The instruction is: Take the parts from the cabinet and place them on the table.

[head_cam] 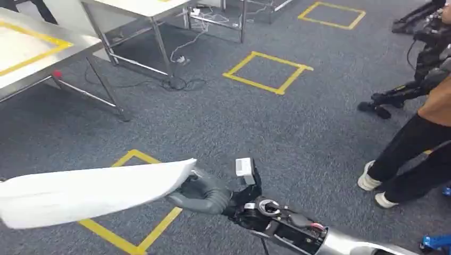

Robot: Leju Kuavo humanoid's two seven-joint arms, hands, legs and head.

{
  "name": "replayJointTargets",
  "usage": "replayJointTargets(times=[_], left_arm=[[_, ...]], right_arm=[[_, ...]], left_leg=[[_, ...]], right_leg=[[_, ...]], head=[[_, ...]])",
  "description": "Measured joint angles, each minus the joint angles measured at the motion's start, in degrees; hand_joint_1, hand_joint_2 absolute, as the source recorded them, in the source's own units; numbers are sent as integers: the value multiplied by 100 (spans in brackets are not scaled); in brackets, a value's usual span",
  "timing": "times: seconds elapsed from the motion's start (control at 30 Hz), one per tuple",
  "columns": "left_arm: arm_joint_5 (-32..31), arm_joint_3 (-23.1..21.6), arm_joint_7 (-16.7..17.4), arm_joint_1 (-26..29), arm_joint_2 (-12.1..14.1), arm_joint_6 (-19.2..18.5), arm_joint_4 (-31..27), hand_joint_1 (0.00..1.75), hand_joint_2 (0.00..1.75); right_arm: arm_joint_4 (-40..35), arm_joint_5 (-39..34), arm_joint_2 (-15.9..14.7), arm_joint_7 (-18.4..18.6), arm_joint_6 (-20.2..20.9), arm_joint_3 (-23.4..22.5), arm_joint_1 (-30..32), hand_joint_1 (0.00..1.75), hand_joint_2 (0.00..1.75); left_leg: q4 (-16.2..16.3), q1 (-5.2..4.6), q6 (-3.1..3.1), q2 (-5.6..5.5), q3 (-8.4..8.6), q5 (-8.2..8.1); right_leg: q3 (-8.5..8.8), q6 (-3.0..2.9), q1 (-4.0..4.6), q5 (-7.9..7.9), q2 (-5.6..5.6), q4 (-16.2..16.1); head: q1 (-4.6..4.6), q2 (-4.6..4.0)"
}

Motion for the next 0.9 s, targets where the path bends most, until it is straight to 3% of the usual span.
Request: replayJointTargets(times=[0.07,0.1,0.13,0.17,0.23,0.27,0.3,0.33,0.37,0.43,0.47,0.5,0.53,0.6,0.63,0.67,0.7,0.77,0.8,0.83,0.87,0.9], left_arm=[[22,2,-39,-15,4,-26,0,0,175],[24,2,-48,-14,2,-31,0,0,175],[28,2,-50,-11,2,-33,0,0,175],[37,2,-50,-7,2,-35,0,0,175],[39,4,-50,-6,0,-35,0,0,175],[39,13,-53,-7,0,-37,0,0,175],[42,24,-53,-16,-7,-40,0,0,175],[52,35,-57,-27,-7,-42,0,0,175],[59,39,-66,-23,-7,-42,0,0,175],[66,42,-72,10,2,-42,7,0,175],[70,46,-72,18,20,-42,9,0,175],[79,46,-72,18,7,-42,9,0,175],[83,48,-83,1,0,-42,9,0,175],[109,61,-90,-10,0,-37,9,0,175],[131,74,-90,-7,-4,-35,9,0,175],[151,83,-90,-3,-4,-35,9,0,175],[166,90,-90,-3,-2,-33,11,0,175],[181,111,-90,0,15,-18,11,0,175],[184,131,-90,-7,9,-18,11,0,175],[190,144,-94,-12,7,-18,11,0,175],[199,146,-96,-11,4,-18,11,0,175],[205,149,-96,-7,-7,-18,11,0,175]], right_arm=[[9,2,0,7,-4,2,12,175,175],[18,2,0,9,-18,2,16,175,175],[33,2,0,11,-20,5,16,175,175],[42,2,0,11,-20,13,16,175,175],[48,2,0,13,-28,29,9,175,175],[50,2,0,11,-28,35,-2,175,175],[55,2,0,11,-28,37,-9,175,175],[57,2,0,13,-28,37,-20,175,175],[63,2,0,18,-35,39,-19,175,175],[63,2,0,18,-37,48,-24,175,175],[63,9,11,20,-37,53,-40,175,175],[63,26,13,20,-37,57,-45,175,175],[63,28,24,26,-37,59,-65,175,175],[85,22,24,57,-55,64,-66,175,175],[96,6,24,77,-59,70,-65,175,175],[107,0,24,94,-61,77,-65,175,175],[114,-9,24,98,-61,81,-67,175,175],[116,-26,28,105,-63,83,-76,175,175],[116,-40,31,105,-63,83,-83,175,175],[116,-57,31,116,-68,85,-93,175,175],[116,-59,31,122,-70,88,-93,175,175],[116,-59,31,129,-70,88,-90,175,175]], left_leg=[[1,-22,43,-101,-5,-4],[4,-42,48,-161,-1,-8],[6,-63,53,-231,4,-11],[8,-76,55,-310,12,-12],[10,-83,49,-463,43,-17],[10,-82,47,-530,51,-19],[28,-109,28,-578,35,-27],[50,-109,-5,-660,-7,-22],[47,-85,-35,-694,-39,-4],[31,-82,-110,-796,-65,26],[127,-72,-120,-668,-96,-50],[342,-111,-146,-406,-200,-208],[775,-89,-167,-244,-426,-452],[1771,-61,-208,-121,-931,-853],[1987,-48,-223,-104,-1051,-871],[1891,-28,-241,-97,-1015,-751],[1554,-7,-258,-90,-842,-536],[402,35,-286,-46,-223,-39],[88,30,-283,-12,-82,-59],[93,15,-216,-65,-85,-31],[75,53,-197,-66,-77,-34],[94,35,-219,-63,-64,-48]], right_leg=[[-498,-1,14,-466,154,1069],[-704,-7,18,-587,182,1475],[-820,-21,19,-587,191,1662],[-795,-45,22,-452,195,1548],[-423,-115,36,141,275,643],[-211,-155,40,416,460,130],[-108,-186,51,467,697,-181],[-13,-164,24,386,650,-356],[-3,-158,46,377,607,-332],[35,-206,38,408,521,-383],[76,-224,0,446,435,-436],[76,-246,8,456,416,-451],[71,-277,16,456,358,-451],[63,-284,35,448,248,-449],[63,-282,30,446,208,-449],[66,-275,23,441,182,-448],[71,-259,11,431,165,-446],[90,-202,-11,396,151,-419],[68,-156,23,366,146,-393],[73,-121,35,345,151,-374],[70,-117,53,303,152,-353],[91,-253,48,255,158,-360]], head=[[68,0],[110,0],[134,0],[136,0],[156,0],[175,0],[189,0],[173,0],[169,0],[164,0],[158,0],[125,0],[15,0],[-4,0],[-30,0],[-50,0],[-67,0],[-100,0],[-144,0],[-152,0],[-89,0],[-54,0]])
